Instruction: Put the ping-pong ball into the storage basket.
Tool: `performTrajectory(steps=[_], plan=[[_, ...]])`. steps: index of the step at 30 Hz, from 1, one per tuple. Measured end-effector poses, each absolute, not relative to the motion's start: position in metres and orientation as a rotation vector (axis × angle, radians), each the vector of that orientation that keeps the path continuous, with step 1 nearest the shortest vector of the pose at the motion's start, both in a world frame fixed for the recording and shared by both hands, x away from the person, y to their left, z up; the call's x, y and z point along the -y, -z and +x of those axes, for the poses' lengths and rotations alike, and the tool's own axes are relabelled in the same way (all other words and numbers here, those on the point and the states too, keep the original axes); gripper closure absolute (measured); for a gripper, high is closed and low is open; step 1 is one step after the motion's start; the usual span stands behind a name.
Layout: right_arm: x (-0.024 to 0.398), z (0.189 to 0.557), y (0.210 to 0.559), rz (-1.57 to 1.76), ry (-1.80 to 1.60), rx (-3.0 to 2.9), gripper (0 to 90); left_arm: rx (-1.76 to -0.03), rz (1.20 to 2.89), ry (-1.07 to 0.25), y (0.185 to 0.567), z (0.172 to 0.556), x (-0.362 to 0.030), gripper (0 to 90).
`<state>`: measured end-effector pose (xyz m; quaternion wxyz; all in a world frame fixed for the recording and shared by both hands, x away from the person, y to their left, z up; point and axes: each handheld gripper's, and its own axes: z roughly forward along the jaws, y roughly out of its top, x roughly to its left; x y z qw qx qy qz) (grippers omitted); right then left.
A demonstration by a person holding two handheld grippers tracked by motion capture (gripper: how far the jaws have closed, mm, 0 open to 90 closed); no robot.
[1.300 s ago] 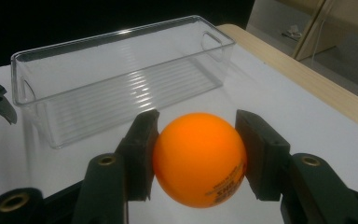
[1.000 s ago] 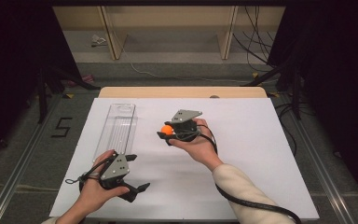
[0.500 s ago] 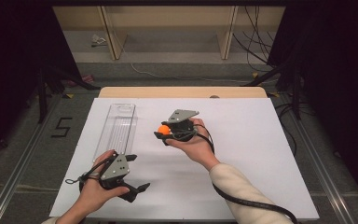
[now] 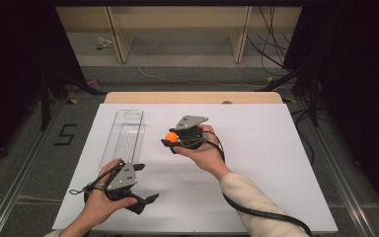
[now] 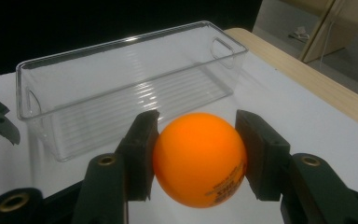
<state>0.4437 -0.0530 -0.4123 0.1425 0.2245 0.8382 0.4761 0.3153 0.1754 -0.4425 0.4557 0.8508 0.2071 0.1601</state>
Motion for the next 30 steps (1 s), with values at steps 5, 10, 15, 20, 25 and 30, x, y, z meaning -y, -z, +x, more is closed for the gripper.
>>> performTrajectory(steps=[5, 10, 15, 20, 25, 30], plan=[[0.05, 0.445, 0.411, 0.647, -1.38, -2.415, 51.5, -0.51, 2.097, -0.395, 0.443, 0.315, -0.175, 0.0], [0.048, 0.446, 0.41, 0.647, -1.382, -2.417, 51.5, -0.511, 2.095, -0.393, 0.443, 0.315, -0.174, 0.0], [0.046, 0.447, 0.41, 0.647, -1.386, -2.416, 51.5, -0.507, 2.099, -0.395, 0.443, 0.315, -0.175, 0.0], [0.044, 0.448, 0.409, 0.645, -1.383, -2.419, 51.5, -0.504, 2.103, -0.391, 0.443, 0.315, -0.174, 0.0], [0.041, 0.449, 0.407, 0.645, -1.386, -2.418, 51.5, -0.506, 2.1, -0.393, 0.443, 0.315, -0.174, 0.0], [0.038, 0.45, 0.406, 0.641, -1.386, -2.418, 51.5, -0.505, 2.1, -0.393, 0.443, 0.315, -0.174, 0.0]])
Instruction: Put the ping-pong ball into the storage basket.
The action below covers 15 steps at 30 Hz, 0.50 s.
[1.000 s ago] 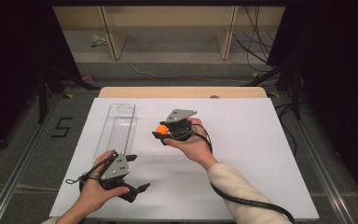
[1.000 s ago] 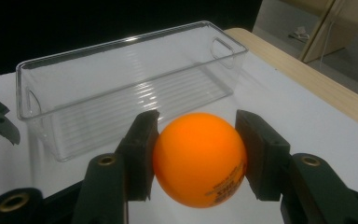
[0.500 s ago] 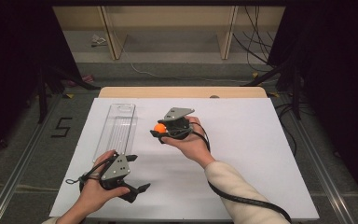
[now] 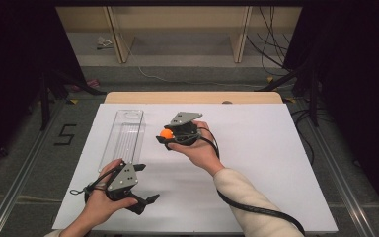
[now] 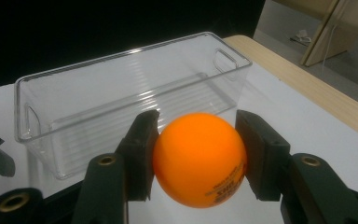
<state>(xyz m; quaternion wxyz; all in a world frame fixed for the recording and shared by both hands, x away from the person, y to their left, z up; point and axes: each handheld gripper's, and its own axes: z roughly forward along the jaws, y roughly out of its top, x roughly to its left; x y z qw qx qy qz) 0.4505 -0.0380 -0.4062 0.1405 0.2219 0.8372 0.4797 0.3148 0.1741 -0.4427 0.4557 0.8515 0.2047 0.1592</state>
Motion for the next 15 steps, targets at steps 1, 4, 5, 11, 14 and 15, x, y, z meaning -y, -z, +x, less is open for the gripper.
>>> performTrajectory(steps=[1, 4, 5, 11, 14, 15], plan=[[0.0372, 0.451, 0.406, 0.643, -1.387, -2.418, 51.5, -0.505, 2.099, -0.392, 0.4426, 0.3148, -0.1741, 0.0], [0.0355, 0.452, 0.4058, 0.642, -1.385, -2.419, 51.5, -0.505, 2.099, -0.392, 0.4425, 0.3147, -0.1742, 0.0], [0.0349, 0.4521, 0.4058, 0.642, -1.384, -2.419, 51.5, -0.505, 2.099, -0.392, 0.4425, 0.3147, -0.1742, 0.0], [0.0327, 0.4534, 0.4064, 0.644, -1.384, -2.421, 51.5, -0.504, 2.099, -0.393, 0.4425, 0.3146, -0.1741, 0.0], [0.0317, 0.454, 0.4062, 0.644, -1.383, -2.422, 51.5, -0.503, 2.101, -0.391, 0.4424, 0.3146, -0.174, 0.0], [0.0315, 0.4541, 0.4058, 0.644, -1.38, -2.422, 51.5, -0.503, 2.102, -0.391, 0.4424, 0.3146, -0.174, 0.0]])
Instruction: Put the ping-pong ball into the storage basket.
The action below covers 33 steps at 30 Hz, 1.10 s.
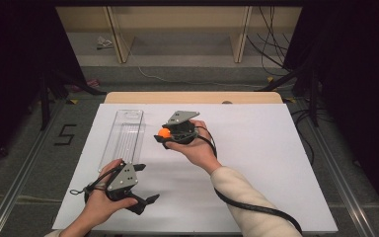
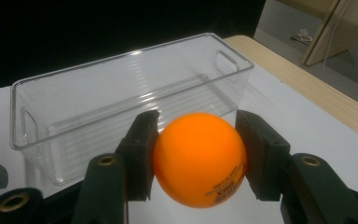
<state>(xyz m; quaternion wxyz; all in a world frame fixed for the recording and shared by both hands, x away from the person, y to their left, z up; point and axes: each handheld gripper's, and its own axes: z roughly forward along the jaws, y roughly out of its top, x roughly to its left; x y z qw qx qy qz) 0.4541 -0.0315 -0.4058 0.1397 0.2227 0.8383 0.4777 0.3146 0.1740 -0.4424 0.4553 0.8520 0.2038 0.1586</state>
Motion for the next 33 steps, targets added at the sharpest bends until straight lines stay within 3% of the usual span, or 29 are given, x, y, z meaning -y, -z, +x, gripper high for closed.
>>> performTrajectory(steps=[33], plan=[[0.01, 0.463, 0.398, 0.617, -1.373, -2.44, 51.5, -0.501, 2.102, -0.393, 0.442, 0.314, -0.174, 0.0]])
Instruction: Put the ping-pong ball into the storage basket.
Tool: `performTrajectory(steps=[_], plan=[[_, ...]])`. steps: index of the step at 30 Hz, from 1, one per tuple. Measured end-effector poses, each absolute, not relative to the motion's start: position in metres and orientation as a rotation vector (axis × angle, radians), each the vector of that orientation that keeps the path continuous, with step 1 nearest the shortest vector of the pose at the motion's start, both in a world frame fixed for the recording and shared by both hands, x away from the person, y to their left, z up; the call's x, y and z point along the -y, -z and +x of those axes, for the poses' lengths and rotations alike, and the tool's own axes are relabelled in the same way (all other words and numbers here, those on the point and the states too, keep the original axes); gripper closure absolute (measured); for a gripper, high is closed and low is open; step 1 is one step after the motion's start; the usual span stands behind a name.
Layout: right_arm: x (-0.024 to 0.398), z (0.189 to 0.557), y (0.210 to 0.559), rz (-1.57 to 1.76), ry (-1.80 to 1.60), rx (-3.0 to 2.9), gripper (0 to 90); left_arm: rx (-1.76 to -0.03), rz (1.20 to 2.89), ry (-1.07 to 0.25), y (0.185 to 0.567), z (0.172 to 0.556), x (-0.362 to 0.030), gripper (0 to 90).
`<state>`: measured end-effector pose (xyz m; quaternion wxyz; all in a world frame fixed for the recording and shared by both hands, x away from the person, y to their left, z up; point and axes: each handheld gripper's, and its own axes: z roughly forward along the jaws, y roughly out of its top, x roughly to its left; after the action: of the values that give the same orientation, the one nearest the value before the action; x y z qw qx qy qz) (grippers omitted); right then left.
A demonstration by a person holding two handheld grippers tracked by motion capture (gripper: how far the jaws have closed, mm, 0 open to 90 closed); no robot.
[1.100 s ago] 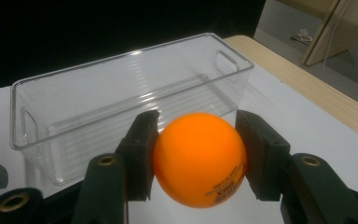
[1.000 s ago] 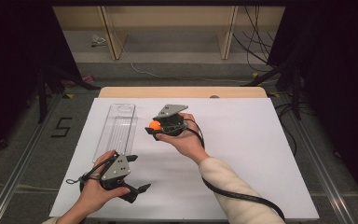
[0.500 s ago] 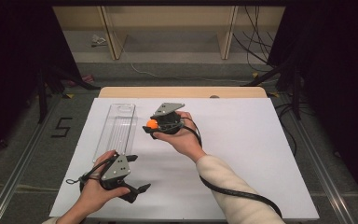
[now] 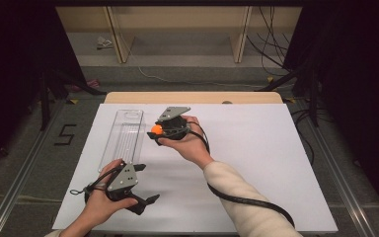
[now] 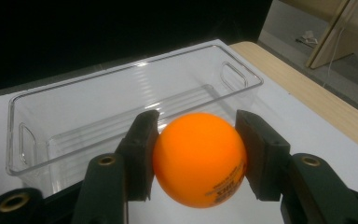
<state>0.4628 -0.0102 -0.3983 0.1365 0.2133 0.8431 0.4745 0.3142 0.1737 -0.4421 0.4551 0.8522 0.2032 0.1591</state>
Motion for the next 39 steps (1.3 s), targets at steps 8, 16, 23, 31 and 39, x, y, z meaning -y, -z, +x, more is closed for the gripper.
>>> performTrajectory(steps=[8, 16, 23, 31, 39], plan=[[0.006, 0.465, 0.397, 0.615, -1.37, -2.443, 51.5, -0.501, 2.103, -0.391, 0.442, 0.314, -0.174, 0.0], [0.002, 0.467, 0.396, 0.612, -1.364, -2.449, 51.5, -0.502, 2.099, -0.392, 0.442, 0.314, -0.173, 0.0], [-0.003, 0.468, 0.395, 0.606, -1.359, -2.456, 51.4, -0.499, 2.103, -0.389, 0.442, 0.314, -0.174, 0.0], [-0.007, 0.47, 0.396, 0.608, -1.357, -2.46, 51.4, -0.498, 2.101, -0.391, 0.442, 0.314, -0.173, 0.0], [-0.011, 0.472, 0.397, 0.609, -1.351, -2.465, 51.4, -0.497, 2.103, -0.389, 0.442, 0.314, -0.173, 0.0]])
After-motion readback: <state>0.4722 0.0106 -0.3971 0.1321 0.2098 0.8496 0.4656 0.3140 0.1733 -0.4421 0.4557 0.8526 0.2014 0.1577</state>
